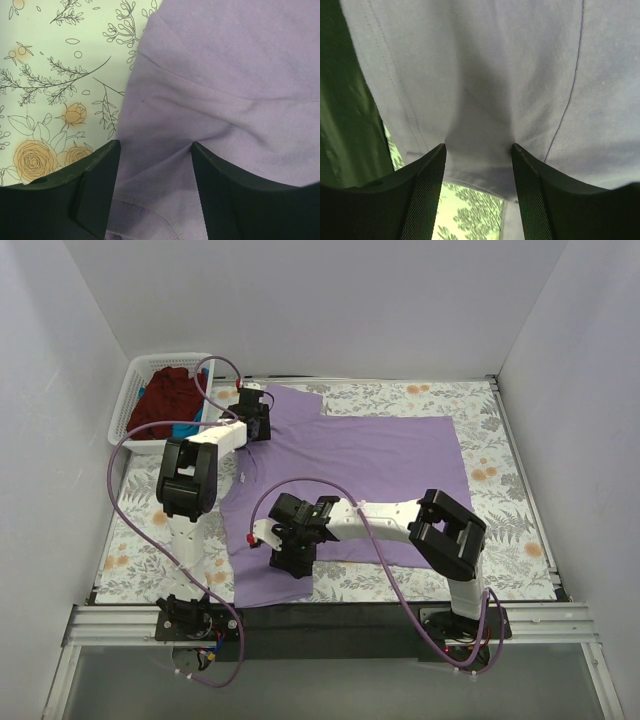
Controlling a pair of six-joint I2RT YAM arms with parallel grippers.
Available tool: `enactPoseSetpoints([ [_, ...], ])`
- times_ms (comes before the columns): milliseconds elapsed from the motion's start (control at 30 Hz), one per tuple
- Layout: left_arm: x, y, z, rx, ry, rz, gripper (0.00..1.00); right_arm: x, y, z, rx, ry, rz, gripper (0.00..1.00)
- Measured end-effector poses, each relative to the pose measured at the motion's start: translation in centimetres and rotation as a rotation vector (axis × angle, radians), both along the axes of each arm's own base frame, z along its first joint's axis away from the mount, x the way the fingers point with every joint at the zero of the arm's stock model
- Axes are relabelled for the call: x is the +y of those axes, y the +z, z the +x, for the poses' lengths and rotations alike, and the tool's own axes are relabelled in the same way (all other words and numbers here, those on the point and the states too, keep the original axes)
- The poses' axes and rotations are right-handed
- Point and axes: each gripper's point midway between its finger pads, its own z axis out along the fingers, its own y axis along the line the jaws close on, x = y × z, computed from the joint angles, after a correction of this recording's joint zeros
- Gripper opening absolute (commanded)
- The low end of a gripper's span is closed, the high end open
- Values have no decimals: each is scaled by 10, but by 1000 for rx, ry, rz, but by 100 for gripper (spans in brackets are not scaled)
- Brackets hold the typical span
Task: Fold and stack the t-shirts
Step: Flatten the tshirt out
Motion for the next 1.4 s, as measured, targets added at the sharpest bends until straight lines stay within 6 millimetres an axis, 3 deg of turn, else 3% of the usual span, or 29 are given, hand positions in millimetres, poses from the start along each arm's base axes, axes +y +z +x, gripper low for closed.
enactPoseSetpoints([
  [233,2,1,2,-2,-24,18,63,-28,-3,9,-72,-12,-105,62],
  [433,0,9,1,-8,-17,-8,64,-44,0,2,-46,-11,-159,62],
  [667,-5,67,-16,-91,34,-119,50,-16,23,-11,-15,30,-70,61],
  [767,-5,81,-24,-117,46,-148,45,-6,27,-15,-2,43,-30,61],
  [867,-4,71,-31,-93,56,-151,45,1,29,-18,16,52,-7,61],
  [1167,4,-2,-52,75,87,-97,45,6,15,-17,34,37,-17,60],
  [1300,10,-4,-45,65,112,-69,45,-4,13,-7,12,-16,-36,63],
  [1400,14,-4,-36,51,130,-52,48,-21,19,16,-7,-116,-37,65],
])
